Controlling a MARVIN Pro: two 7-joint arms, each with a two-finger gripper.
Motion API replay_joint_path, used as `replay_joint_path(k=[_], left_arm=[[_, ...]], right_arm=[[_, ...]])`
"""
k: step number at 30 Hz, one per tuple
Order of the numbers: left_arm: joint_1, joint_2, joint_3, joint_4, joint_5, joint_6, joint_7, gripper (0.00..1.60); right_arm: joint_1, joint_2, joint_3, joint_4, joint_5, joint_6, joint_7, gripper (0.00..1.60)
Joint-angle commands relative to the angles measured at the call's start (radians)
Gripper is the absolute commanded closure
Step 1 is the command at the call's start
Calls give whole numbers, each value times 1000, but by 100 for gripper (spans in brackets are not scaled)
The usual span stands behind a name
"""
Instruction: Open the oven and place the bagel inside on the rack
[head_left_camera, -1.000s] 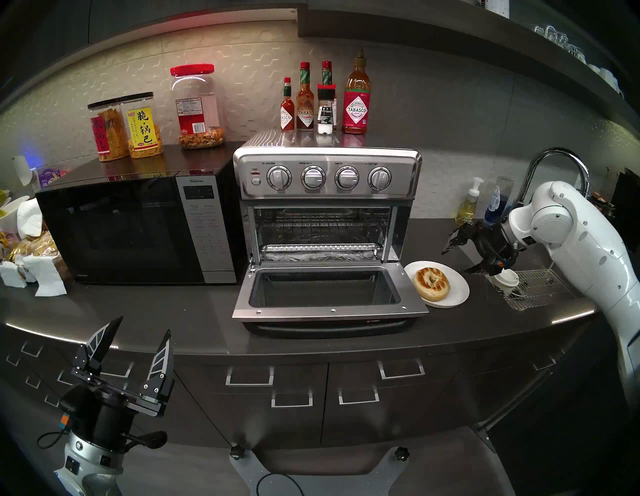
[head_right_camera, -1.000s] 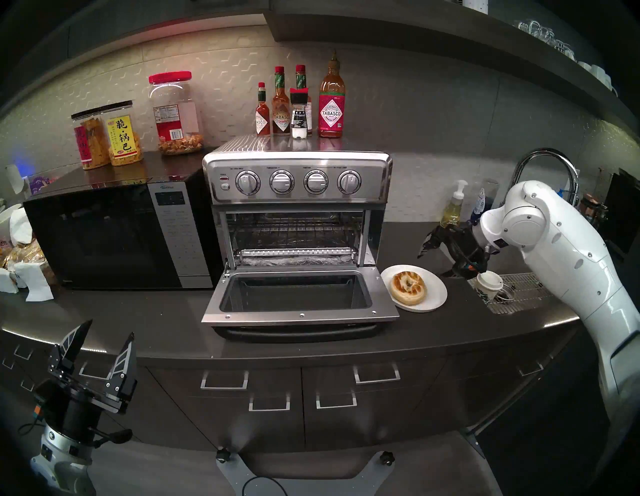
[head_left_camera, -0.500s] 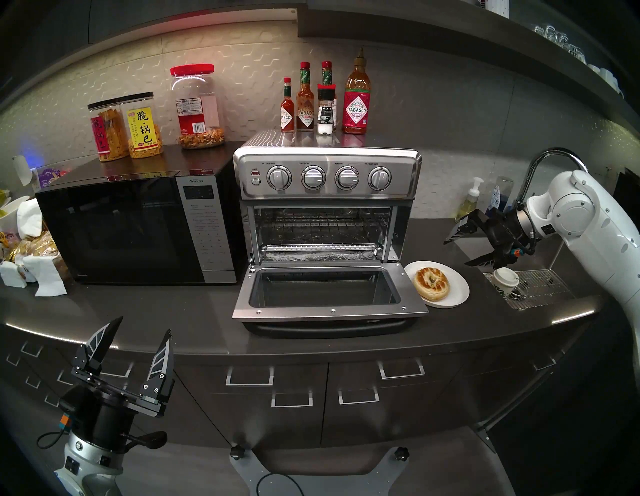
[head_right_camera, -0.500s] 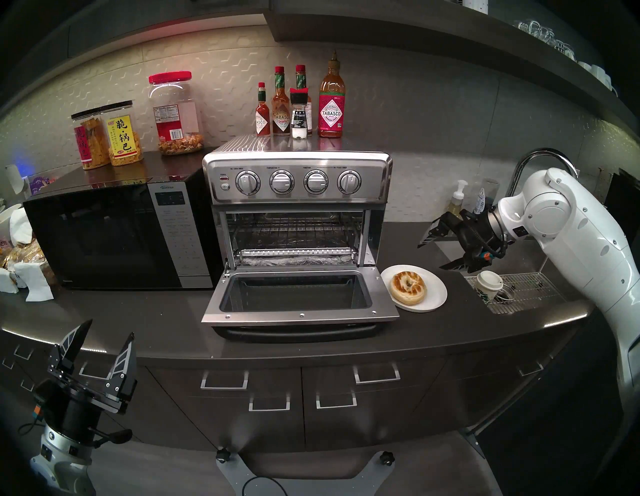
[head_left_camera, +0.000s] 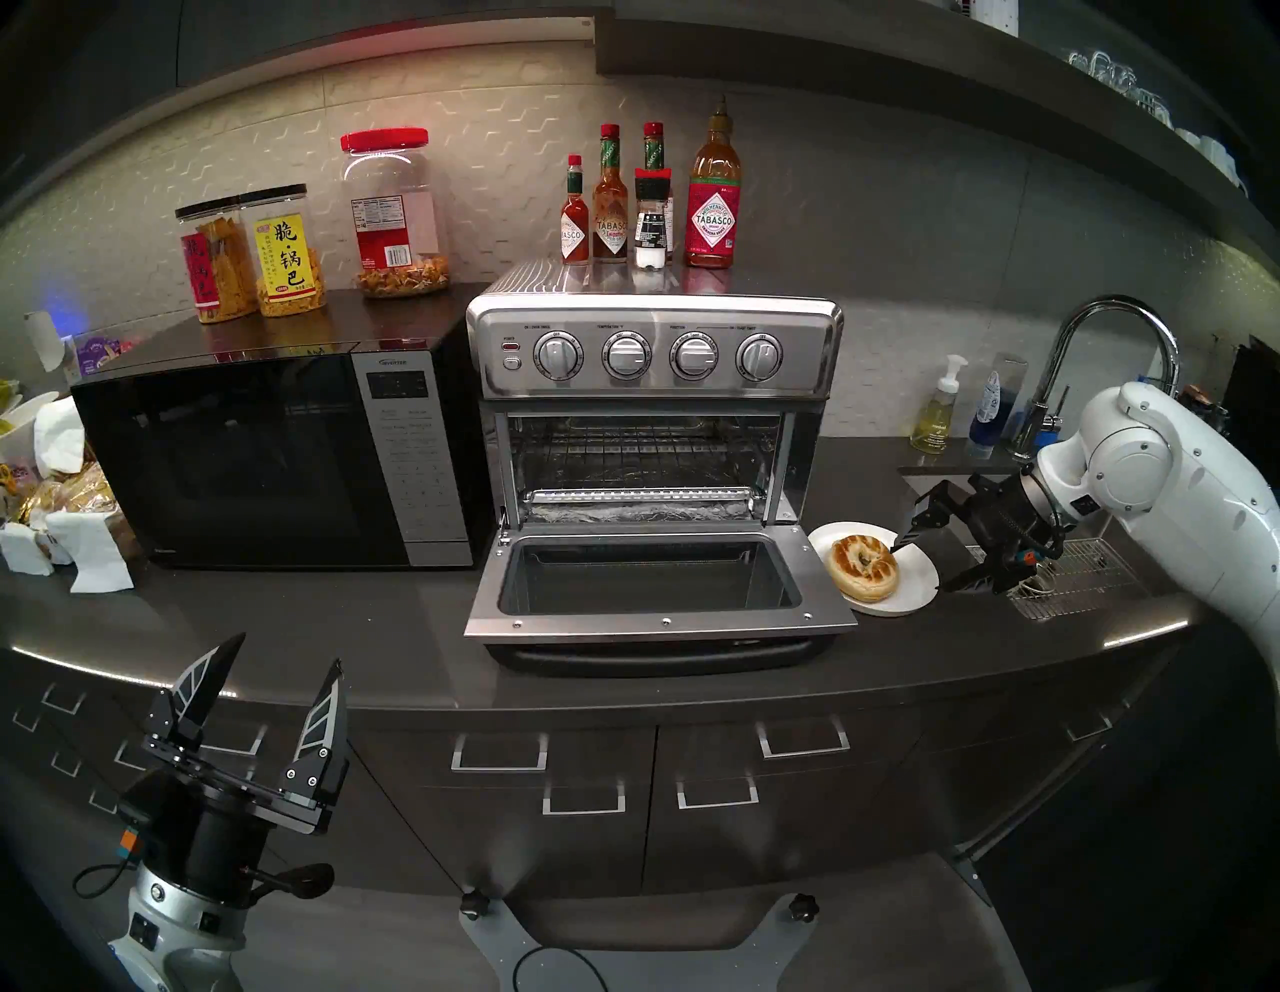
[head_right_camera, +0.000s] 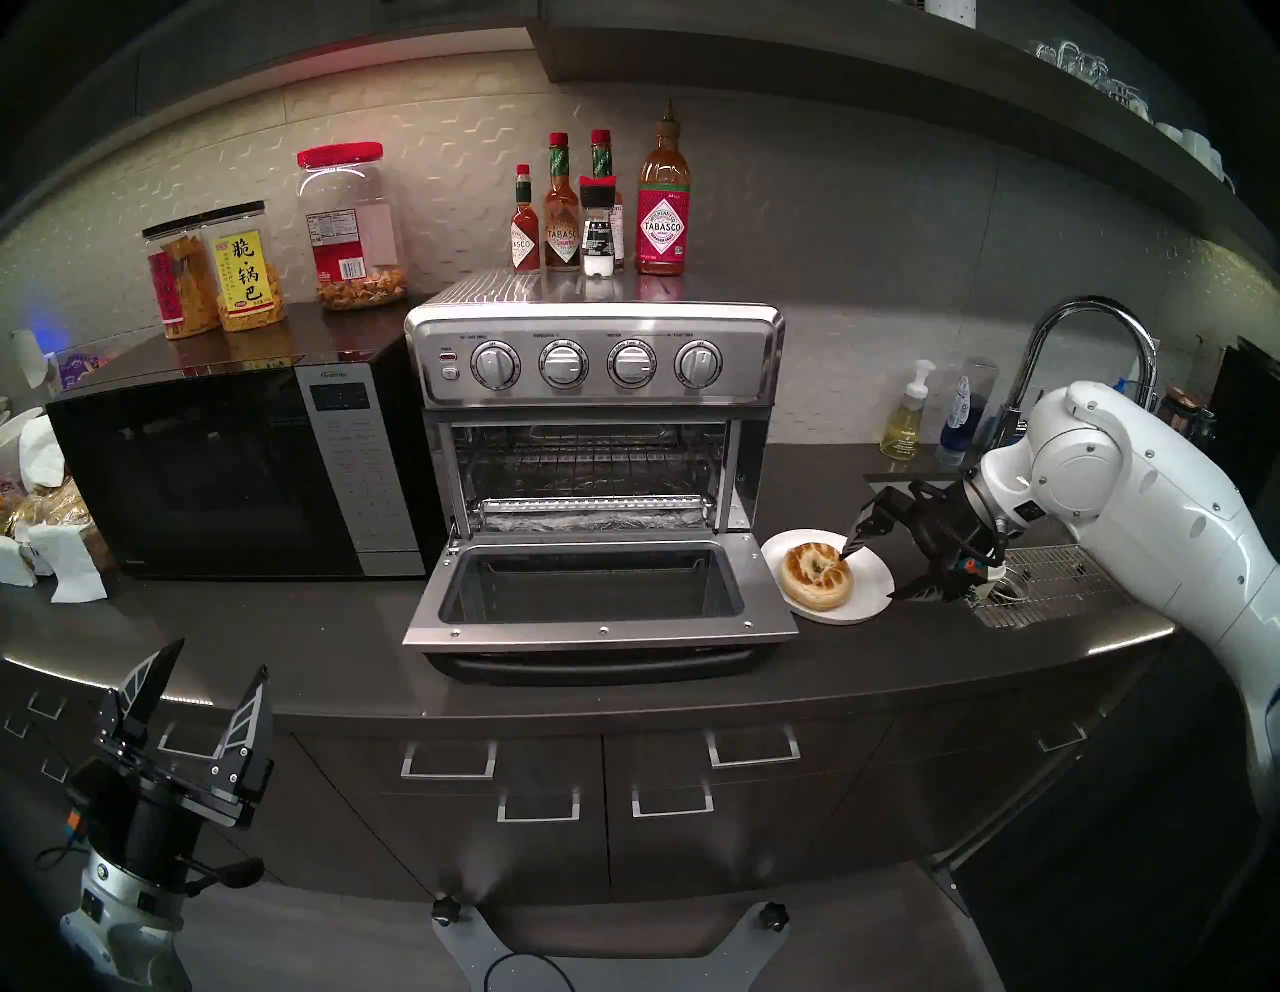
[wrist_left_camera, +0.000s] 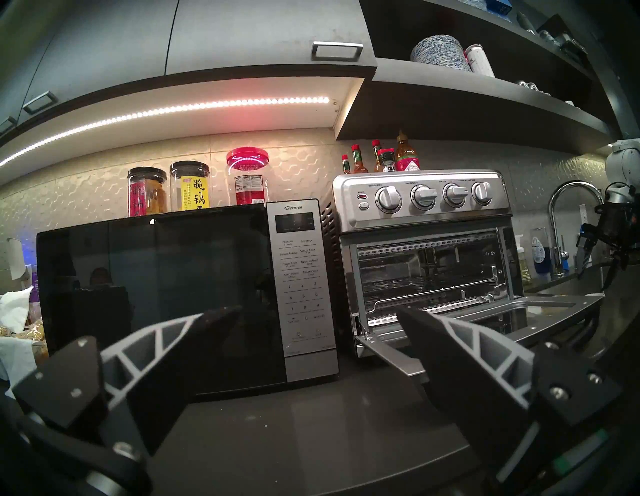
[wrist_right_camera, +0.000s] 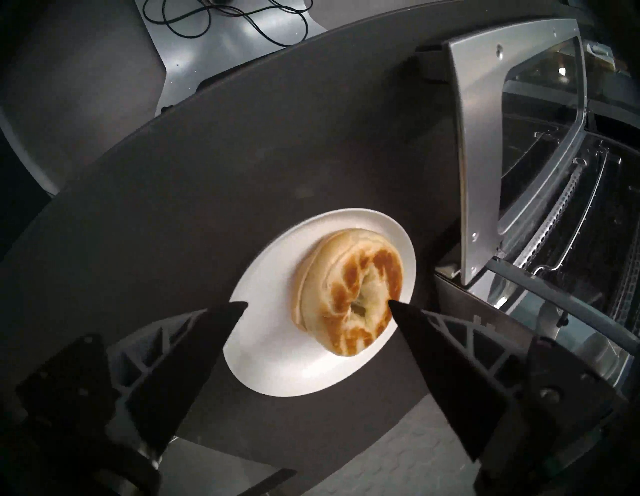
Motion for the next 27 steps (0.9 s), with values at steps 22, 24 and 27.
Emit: replay_joint_path(k=[22, 24, 27], left_arm=[[3, -4, -2, -23, -1, 0, 1, 0], [3, -4, -2, -23, -1, 0, 1, 0], [3, -4, -2, -23, -1, 0, 1, 0]], right_arm=[[179, -121, -144, 109, 32, 57, 158, 0], [183, -128, -153, 115, 32, 58, 159, 0], [190, -138, -166, 125, 30, 62, 157, 0]])
